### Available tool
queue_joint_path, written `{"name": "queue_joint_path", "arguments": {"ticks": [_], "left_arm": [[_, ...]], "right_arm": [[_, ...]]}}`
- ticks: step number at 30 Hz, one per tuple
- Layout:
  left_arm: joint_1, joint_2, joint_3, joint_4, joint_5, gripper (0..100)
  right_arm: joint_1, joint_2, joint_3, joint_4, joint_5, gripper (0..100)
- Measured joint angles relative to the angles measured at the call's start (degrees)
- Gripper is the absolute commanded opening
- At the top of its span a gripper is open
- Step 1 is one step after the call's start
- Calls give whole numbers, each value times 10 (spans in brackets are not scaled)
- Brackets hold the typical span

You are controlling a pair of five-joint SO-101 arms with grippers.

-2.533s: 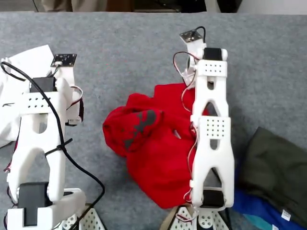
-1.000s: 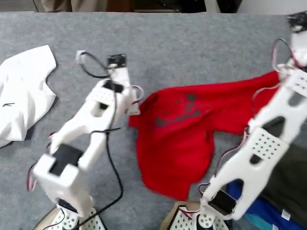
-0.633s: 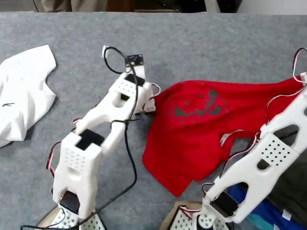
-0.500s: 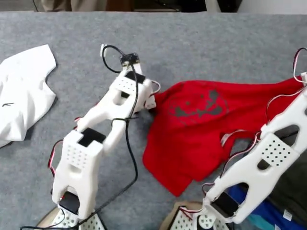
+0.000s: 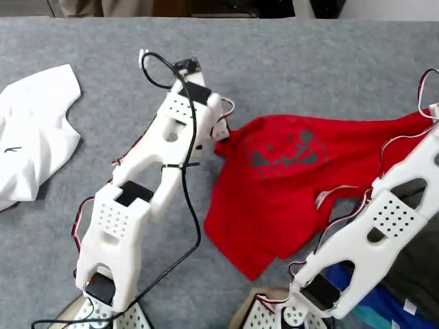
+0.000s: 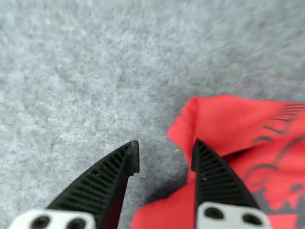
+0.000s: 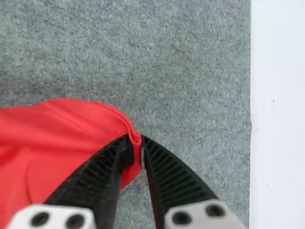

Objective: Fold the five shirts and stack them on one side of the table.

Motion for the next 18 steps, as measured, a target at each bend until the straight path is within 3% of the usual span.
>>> {"name": "queue_joint_path", "arguments": {"ticks": [18], "left_arm": [[-1,86,-9,-53,21,167]], "right_arm": [[0,0,0,0,0,4]]}}
